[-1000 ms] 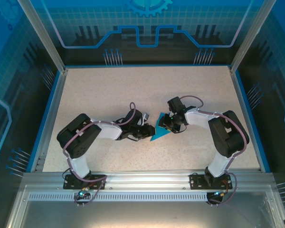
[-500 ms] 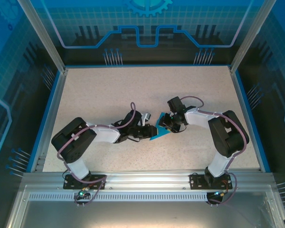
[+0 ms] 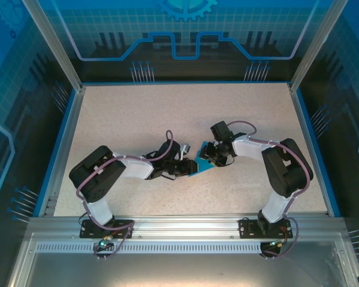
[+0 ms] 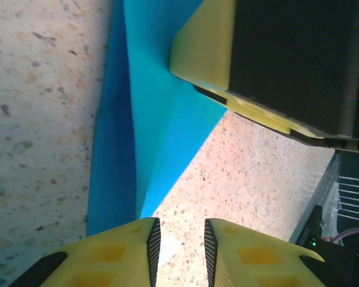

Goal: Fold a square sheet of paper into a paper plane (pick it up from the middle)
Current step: Fourth fold the wing at the center of the table.

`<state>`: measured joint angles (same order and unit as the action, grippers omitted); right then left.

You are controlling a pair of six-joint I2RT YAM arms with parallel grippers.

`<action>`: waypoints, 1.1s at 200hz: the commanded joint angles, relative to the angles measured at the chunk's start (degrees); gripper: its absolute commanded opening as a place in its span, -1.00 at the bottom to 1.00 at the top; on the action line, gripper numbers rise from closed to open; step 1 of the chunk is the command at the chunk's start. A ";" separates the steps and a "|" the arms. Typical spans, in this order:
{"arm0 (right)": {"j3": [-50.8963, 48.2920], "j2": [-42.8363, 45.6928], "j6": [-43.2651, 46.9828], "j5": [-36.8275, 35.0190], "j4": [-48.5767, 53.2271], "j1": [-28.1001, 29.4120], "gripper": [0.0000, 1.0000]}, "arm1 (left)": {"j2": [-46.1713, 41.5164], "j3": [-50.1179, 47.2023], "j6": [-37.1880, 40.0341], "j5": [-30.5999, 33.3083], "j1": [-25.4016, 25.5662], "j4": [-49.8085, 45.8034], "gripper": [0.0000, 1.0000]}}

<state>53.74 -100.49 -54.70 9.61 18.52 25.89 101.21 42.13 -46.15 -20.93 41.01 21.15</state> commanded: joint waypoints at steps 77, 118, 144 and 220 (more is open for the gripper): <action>-3.68 -5.95 -0.89 -10.26 8.53 -0.36 -0.07 | -0.24 1.31 1.68 4.31 0.26 -3.79 -0.41; -3.70 -6.49 -0.92 -10.83 9.04 -0.41 -0.08 | -0.10 1.38 1.68 4.67 0.22 -4.36 -0.42; -3.69 -6.91 -0.89 -10.92 9.12 -0.42 -0.09 | 0.06 1.49 1.58 4.67 0.22 -4.52 -0.43; -3.70 -7.88 -0.59 -11.01 9.70 -0.40 -0.22 | 0.44 2.05 1.77 4.23 0.22 -5.24 -0.51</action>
<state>54.39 -101.54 -55.51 8.75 20.34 25.89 101.21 42.72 -45.98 -17.34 41.06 18.04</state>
